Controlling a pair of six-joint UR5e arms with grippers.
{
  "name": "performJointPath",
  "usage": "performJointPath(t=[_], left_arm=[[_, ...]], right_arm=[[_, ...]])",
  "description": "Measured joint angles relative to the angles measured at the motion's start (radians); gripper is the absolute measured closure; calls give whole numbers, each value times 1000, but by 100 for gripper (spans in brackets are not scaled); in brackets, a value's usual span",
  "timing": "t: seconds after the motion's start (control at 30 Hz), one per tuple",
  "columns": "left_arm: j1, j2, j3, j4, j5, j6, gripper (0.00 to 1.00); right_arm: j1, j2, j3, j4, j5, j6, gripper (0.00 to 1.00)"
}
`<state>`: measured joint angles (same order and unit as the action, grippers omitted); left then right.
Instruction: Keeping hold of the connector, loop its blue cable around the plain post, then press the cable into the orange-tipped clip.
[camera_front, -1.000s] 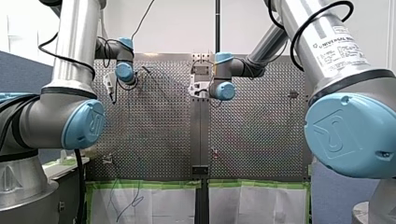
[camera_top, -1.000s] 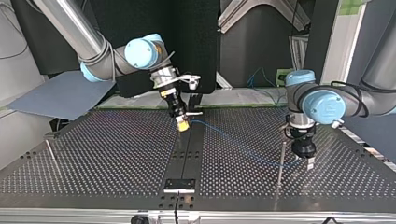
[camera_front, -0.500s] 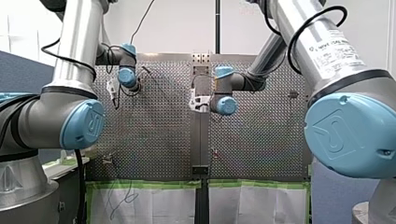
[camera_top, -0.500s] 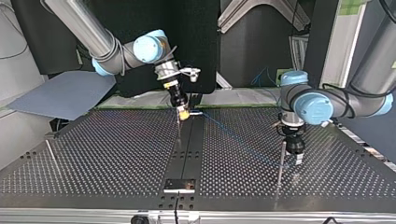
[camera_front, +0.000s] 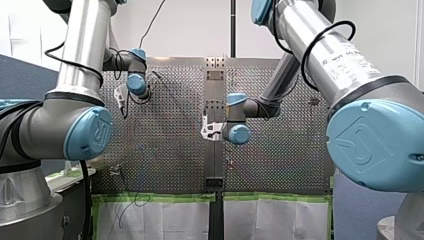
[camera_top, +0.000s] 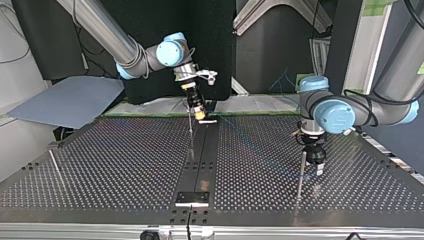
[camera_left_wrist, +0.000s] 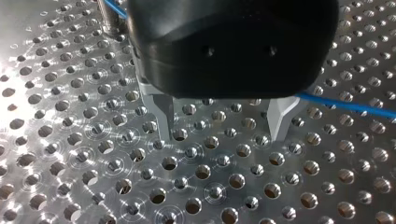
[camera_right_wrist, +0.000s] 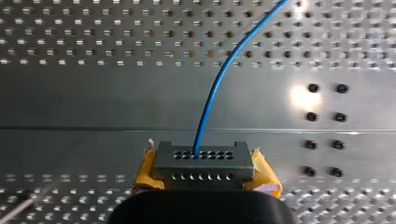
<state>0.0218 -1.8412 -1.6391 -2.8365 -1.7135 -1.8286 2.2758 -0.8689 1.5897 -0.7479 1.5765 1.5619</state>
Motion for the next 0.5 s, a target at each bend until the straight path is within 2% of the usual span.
performJointPath(t=[0.33, 0.5], left_arm=[[-3, 0, 0, 7, 0, 0, 0], [-3, 0, 0, 8, 0, 0, 0]], right_arm=[[12, 87, 0, -47, 18, 0, 100], [17, 137, 0, -88, 30, 0, 100]])
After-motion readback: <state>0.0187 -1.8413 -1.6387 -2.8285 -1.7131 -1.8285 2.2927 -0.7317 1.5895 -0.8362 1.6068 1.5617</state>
